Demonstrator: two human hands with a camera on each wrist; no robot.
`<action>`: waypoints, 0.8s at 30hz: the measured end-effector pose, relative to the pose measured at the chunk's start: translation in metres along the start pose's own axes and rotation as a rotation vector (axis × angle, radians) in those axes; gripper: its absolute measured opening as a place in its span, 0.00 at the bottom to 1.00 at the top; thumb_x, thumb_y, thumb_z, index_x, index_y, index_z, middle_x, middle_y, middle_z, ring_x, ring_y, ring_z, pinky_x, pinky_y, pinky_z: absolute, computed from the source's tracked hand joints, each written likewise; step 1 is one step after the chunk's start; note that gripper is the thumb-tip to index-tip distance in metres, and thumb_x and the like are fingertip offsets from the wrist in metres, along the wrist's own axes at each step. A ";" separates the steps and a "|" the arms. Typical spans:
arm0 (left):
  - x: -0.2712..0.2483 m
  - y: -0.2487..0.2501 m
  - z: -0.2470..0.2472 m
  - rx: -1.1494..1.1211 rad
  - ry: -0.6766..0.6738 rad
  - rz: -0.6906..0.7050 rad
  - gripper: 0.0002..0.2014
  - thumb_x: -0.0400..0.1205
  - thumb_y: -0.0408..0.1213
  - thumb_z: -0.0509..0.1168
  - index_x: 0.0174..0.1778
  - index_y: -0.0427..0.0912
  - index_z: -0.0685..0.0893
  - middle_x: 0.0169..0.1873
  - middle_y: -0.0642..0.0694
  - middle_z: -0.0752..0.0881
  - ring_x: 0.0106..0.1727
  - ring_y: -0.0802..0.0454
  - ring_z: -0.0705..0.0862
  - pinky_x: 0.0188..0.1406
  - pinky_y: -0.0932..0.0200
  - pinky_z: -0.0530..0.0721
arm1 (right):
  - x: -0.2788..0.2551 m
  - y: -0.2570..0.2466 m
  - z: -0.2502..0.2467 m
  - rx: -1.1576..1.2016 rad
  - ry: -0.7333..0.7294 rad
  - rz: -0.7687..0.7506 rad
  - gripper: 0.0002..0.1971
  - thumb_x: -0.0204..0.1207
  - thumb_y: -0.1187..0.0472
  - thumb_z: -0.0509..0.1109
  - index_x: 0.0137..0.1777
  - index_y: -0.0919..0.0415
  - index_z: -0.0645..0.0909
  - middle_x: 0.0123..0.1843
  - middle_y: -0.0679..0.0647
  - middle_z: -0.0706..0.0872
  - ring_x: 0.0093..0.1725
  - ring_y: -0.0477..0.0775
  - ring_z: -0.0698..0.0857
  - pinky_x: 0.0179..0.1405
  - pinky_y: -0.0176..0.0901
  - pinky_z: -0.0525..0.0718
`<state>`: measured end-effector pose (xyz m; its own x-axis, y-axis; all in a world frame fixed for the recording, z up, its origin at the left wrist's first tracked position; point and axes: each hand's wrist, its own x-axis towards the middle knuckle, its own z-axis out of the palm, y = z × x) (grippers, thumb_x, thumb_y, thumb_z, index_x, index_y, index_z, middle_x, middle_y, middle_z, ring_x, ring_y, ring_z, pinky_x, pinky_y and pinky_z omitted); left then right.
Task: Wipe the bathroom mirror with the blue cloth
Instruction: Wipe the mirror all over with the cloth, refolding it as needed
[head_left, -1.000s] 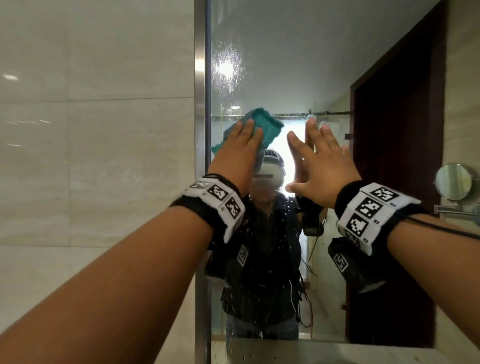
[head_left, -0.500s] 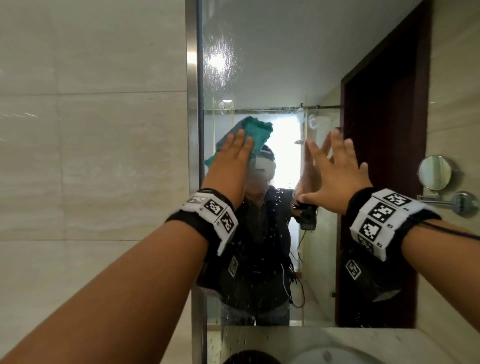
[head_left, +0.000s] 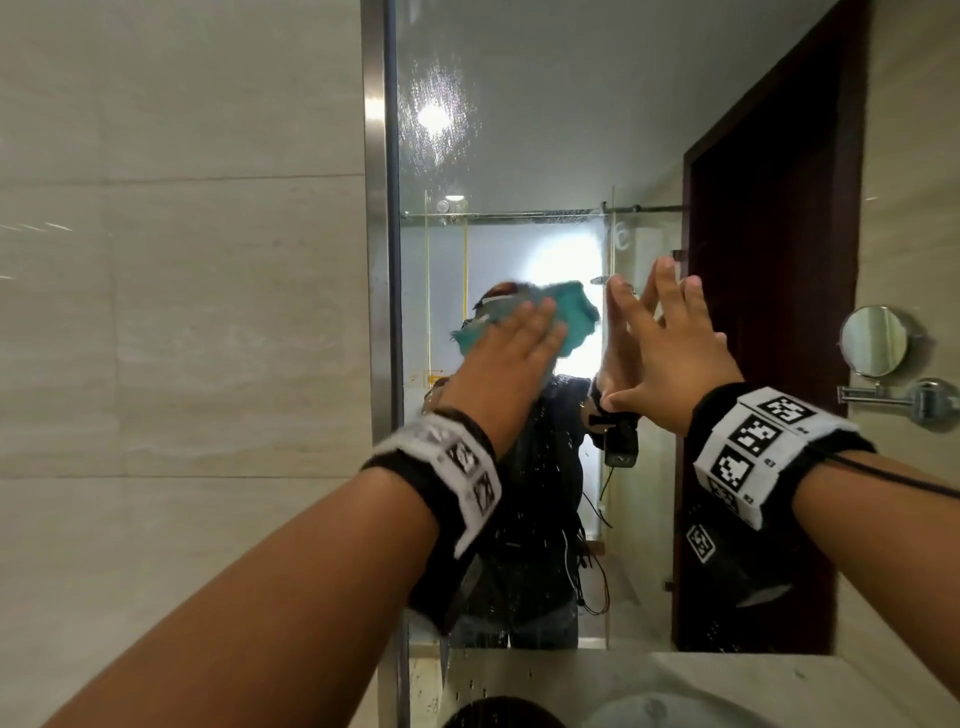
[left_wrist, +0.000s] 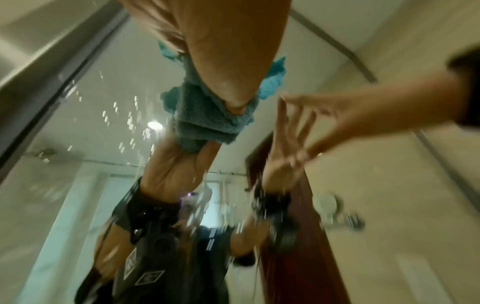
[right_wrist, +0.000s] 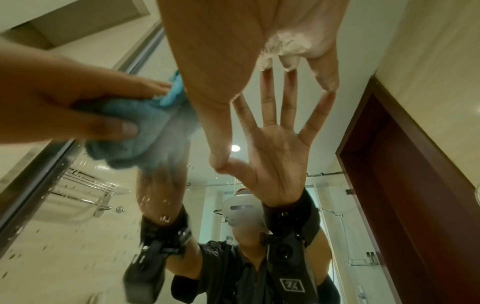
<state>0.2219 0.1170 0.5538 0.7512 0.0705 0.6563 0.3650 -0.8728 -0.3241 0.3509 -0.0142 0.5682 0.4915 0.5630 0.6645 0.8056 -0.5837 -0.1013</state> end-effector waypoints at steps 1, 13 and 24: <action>-0.009 0.009 0.007 0.034 -0.054 0.074 0.37 0.85 0.27 0.55 0.83 0.46 0.39 0.82 0.47 0.35 0.83 0.47 0.37 0.80 0.50 0.38 | 0.000 0.000 -0.001 0.001 -0.005 -0.005 0.59 0.66 0.46 0.78 0.79 0.37 0.30 0.79 0.49 0.22 0.79 0.60 0.28 0.73 0.74 0.52; 0.019 0.007 -0.008 -0.030 0.018 -0.095 0.40 0.83 0.30 0.60 0.83 0.43 0.39 0.83 0.43 0.37 0.83 0.44 0.37 0.81 0.45 0.42 | -0.001 0.000 0.000 0.005 0.014 -0.012 0.61 0.63 0.48 0.80 0.79 0.37 0.31 0.80 0.49 0.23 0.80 0.60 0.29 0.73 0.74 0.53; 0.037 -0.012 -0.031 -0.117 0.069 -0.188 0.42 0.81 0.31 0.64 0.84 0.43 0.44 0.83 0.43 0.41 0.83 0.44 0.40 0.81 0.46 0.43 | -0.001 0.000 -0.001 -0.004 0.007 -0.008 0.62 0.63 0.47 0.80 0.78 0.37 0.30 0.79 0.49 0.22 0.80 0.60 0.28 0.73 0.73 0.54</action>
<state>0.2283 0.1156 0.6028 0.6352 0.2080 0.7438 0.4260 -0.8977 -0.1127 0.3504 -0.0152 0.5682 0.4829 0.5634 0.6704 0.8079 -0.5819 -0.0929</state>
